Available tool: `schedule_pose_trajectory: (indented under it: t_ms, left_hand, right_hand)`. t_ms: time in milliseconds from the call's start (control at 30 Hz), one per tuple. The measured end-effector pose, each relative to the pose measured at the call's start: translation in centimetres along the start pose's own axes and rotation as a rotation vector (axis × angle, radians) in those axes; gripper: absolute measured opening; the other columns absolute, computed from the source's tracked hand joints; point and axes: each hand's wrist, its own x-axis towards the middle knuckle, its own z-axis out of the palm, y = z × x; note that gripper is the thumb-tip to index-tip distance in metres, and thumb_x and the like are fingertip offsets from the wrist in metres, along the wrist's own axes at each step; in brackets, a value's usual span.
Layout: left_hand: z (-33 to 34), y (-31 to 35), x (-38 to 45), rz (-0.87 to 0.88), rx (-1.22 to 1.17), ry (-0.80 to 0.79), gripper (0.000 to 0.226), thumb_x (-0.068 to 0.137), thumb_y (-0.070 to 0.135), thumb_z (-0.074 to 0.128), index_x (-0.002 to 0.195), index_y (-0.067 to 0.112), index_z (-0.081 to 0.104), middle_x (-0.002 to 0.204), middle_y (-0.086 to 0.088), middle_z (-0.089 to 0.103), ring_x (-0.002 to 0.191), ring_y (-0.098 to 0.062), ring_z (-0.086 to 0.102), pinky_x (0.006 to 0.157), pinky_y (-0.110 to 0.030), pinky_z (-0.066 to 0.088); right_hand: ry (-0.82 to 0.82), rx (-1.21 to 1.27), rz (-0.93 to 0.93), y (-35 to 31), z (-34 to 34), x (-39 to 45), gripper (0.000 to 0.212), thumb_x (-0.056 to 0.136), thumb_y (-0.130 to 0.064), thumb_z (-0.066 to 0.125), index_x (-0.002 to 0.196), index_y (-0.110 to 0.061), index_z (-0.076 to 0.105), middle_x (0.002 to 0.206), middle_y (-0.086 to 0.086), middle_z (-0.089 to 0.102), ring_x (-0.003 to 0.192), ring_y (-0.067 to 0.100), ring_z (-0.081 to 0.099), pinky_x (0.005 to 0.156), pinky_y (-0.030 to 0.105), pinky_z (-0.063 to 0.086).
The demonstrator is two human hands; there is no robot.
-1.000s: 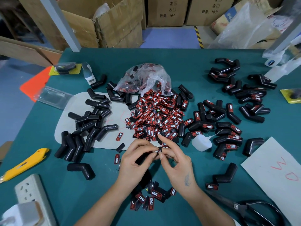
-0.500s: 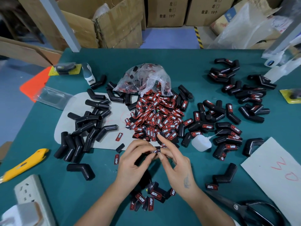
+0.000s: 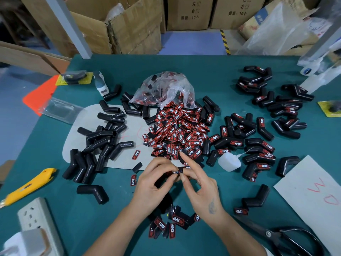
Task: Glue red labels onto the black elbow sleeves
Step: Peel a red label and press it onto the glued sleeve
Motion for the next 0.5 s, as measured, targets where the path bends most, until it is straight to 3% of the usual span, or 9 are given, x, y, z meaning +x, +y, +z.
schedule_pose_trajectory:
  t_ms: [167,367,500]
  left_hand:
    - [0.14,-0.02,0.06,-0.008,-0.018,0.008,0.010,0.099,0.016,0.069,0.107,0.017,0.074,0.111,0.004,0.062,0.106,-0.019,0.066,0.096,-0.026,0.050]
    - [0.05,-0.03,0.08,-0.004,-0.006,0.057,0.015,0.098,0.018,0.071,0.111,0.025,0.074,0.115,0.007,0.063,0.107,-0.021,0.067,0.095,-0.027,0.051]
    - [0.02,0.14,0.08,-0.012,-0.006,0.046,0.015,0.098,0.018,0.071,0.111,0.025,0.074,0.114,0.007,0.063,0.106,-0.021,0.067,0.095,-0.026,0.051]
  right_hand:
    - [0.015,0.023,-0.010,0.08,0.11,0.11,0.061,0.103,-0.018,0.057,0.156,-0.045,0.043,0.102,-0.014,0.076,0.102,0.010,0.073,0.101,0.012,0.045]
    - [-0.026,0.111,0.014,-0.16,0.05,0.12,0.058,0.107,-0.018,0.054,0.158,-0.043,0.041,0.111,-0.008,0.077,0.110,0.017,0.073,0.105,0.025,0.050]
    - [-0.017,0.099,0.013,-0.20,-0.01,0.17,0.060,0.106,-0.016,0.058,0.157,-0.043,0.042,0.107,-0.009,0.077,0.107,0.015,0.073,0.103,0.019,0.049]
